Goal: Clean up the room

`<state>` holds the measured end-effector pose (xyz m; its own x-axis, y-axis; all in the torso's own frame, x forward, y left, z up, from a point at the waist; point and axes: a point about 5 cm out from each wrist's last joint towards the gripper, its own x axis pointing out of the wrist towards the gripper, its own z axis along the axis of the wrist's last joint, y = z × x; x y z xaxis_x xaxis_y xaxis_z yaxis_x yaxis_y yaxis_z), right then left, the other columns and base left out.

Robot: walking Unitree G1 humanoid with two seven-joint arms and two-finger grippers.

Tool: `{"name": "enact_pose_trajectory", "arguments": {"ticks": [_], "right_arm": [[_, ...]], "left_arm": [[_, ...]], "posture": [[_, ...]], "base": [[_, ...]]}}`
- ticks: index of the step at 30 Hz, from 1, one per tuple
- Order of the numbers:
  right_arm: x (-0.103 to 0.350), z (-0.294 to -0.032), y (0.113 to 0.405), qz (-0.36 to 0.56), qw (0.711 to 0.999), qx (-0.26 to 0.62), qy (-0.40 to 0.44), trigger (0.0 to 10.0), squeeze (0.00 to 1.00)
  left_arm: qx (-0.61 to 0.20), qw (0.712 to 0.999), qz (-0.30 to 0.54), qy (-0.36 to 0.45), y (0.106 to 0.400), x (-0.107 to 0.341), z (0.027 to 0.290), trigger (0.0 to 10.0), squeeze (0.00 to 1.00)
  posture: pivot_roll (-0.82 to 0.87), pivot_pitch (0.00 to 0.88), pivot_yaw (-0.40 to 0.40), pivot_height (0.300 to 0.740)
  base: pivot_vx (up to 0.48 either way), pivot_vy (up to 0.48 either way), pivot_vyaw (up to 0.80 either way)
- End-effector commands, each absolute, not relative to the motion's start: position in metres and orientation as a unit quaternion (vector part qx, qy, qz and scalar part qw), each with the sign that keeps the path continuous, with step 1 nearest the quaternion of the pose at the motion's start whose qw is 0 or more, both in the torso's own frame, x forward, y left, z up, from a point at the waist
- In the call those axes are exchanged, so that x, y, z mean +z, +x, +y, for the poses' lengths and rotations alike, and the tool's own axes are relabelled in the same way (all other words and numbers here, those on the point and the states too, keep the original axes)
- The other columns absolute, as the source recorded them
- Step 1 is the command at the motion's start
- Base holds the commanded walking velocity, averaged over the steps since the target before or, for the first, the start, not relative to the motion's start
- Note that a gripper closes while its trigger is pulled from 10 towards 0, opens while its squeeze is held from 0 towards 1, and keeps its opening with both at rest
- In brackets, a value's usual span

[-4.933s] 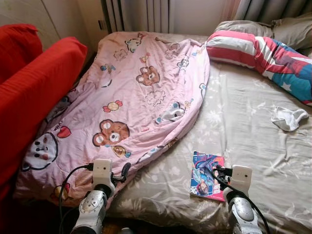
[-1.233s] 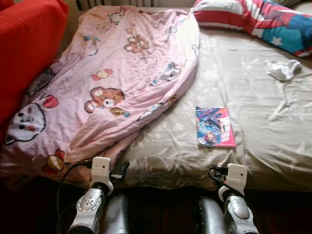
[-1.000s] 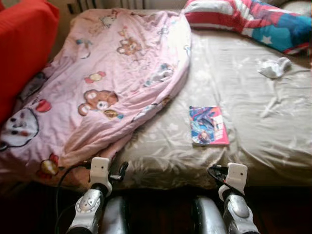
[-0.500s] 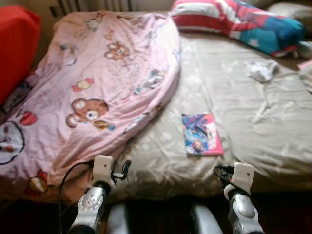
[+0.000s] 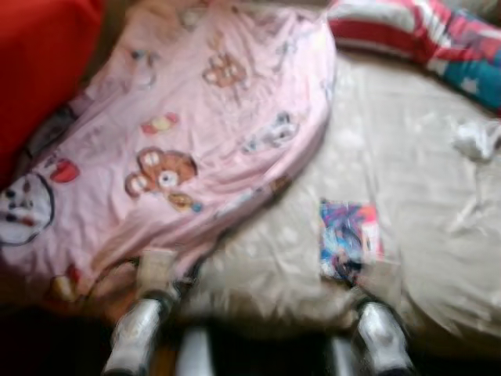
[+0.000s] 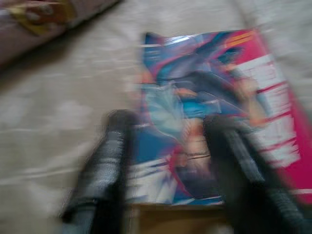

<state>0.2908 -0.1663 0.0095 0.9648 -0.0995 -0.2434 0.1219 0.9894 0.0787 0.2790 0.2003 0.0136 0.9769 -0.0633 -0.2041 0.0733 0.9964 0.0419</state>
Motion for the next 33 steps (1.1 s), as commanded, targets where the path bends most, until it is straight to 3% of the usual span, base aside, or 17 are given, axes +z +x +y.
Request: {"name": "enact_pose_trajectory", "arguments": {"ticks": [1, 4, 5, 6, 7, 8, 20, 27, 28, 33], "right_arm": [[-0.007, -0.187, 0.273, 0.153, 0.982, -0.093, 0.054, 10.0, 0.0], [-0.004, -0.188, 0.276, 0.15, 0.983, -0.093, 0.061, 10.0, 0.0], [-0.002, -0.191, 0.278, 0.146, 0.982, -0.098, 0.066, 10.0, 0.54], [0.0, -0.193, 0.281, 0.143, 0.982, -0.103, 0.073, 10.0, 0.93], [0.0, -0.193, 0.281, 0.143, 0.982, -0.103, 0.073, 10.0, 0.93], [0.003, -0.195, 0.283, 0.139, 0.981, -0.108, 0.083, 10.0, 1.0], [0.023, -0.207, 0.303, 0.109, 0.977, -0.135, 0.126, 10.0, 1.0], [0.042, -0.217, 0.319, 0.075, 0.972, -0.134, 0.178, 10.0, 1.0], [0.045, -0.223, 0.32, 0.068, 0.969, -0.138, 0.192, 10.0, 0.0], [0.046, -0.228, 0.321, 0.066, 0.963, -0.144, 0.218, 10.0, 0.0]], "left_arm": [[-0.046, 0.993, 0.103, 0.013, 0.28, 0.012, 0.189, 10.0, 0.0], [-0.047, 0.993, 0.103, 0.013, 0.28, 0.012, 0.188, 10.0, 0.0], [-0.048, 0.994, 0.102, 0.014, 0.28, 0.012, 0.188, 10.0, 0.0], [-0.048, 0.994, 0.1, 0.014, 0.28, 0.013, 0.188, 10.0, 0.0], [-0.048, 0.994, 0.1, 0.014, 0.28, 0.013, 0.188, 10.0, 0.0], [-0.048, 0.994, 0.099, 0.014, 0.28, 0.013, 0.189, 10.0, 0.0], [-0.047, 0.995, 0.086, 0.024, 0.276, 0.016, 0.196, 10.0, 0.0], [-0.053, 0.997, 0.03, 0.039, 0.28, 0.039, 0.2, 10.0, 0.0], [-0.054, 0.998, 0.018, 0.04, 0.28, 0.044, 0.2, 10.0, 0.0], [-0.06, 0.997, 0.005, 0.046, 0.276, 0.051, 0.201, 10.0, 0.0]], "posture": [[0.08, 0.161, 0.022, 0.585], [0.1, 0.172, 0.024, 0.585], [0.1, 0.175, 0.024, 0.585], [0.11, 0.177, 0.024, 0.585], [0.11, 0.177, 0.024, 0.585], [0.11, 0.18, 0.025, 0.585], [0.14, 0.232, 0.046, 0.585], [0.19, 0.279, 0.074, 0.585], [0.21, 0.291, 0.079, 0.585], [0.23, 0.303, 0.091, 0.585]], "base": [[0.0, 0.0, 0.0], [0.0, 0.0, 0.0], [0.0, 0.0, 0.0], [0.0, 0.0, 0.0], [0.0, 0.0, 0.0], [0.0, 0.0, 0.0], [0.0, 0.0, 0.0], [0.0, 0.0, 0.0], [0.0, 0.0, 0.0], [0.0, 0.0, 0.0]]}}
